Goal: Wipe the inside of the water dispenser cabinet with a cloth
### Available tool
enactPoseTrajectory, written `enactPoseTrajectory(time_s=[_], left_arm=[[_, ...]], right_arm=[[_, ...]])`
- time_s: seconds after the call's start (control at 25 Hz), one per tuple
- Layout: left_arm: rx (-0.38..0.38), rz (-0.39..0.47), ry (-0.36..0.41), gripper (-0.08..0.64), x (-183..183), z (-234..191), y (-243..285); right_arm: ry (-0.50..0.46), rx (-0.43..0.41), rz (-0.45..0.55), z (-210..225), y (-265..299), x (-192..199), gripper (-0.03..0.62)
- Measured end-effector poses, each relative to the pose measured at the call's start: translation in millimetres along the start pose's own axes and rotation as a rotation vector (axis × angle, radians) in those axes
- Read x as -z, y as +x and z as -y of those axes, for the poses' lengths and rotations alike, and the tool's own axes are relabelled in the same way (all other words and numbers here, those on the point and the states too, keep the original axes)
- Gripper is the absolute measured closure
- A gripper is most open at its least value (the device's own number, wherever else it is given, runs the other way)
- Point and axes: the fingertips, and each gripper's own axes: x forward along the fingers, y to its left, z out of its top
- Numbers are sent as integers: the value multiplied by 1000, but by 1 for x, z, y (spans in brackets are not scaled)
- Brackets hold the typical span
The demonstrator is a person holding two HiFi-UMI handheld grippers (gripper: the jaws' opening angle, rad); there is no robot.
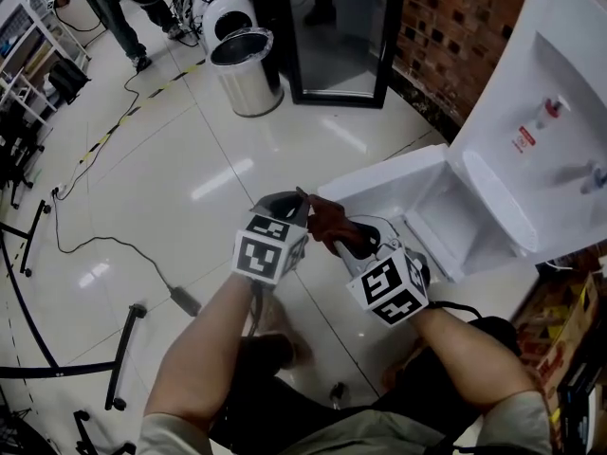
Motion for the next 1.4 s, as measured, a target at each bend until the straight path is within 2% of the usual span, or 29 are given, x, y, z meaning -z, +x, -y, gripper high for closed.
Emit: enactPoseTrajectory(time_s=[0.44, 0.84, 1.16, 1.4], left_arm=[[32, -35, 50, 560, 2, 13, 14], [13, -42, 33, 560, 3, 3, 22], [-10, -51, 36, 560, 3, 1, 23], [-13, -55, 47, 560, 2, 3, 22]], right_arm=[[139, 32, -43, 35, 21, 27, 477], [414, 108, -44, 88, 26, 51, 478], [650, 228, -18, 131, 16, 79, 479], [882, 404, 45, 179, -8, 112, 480]])
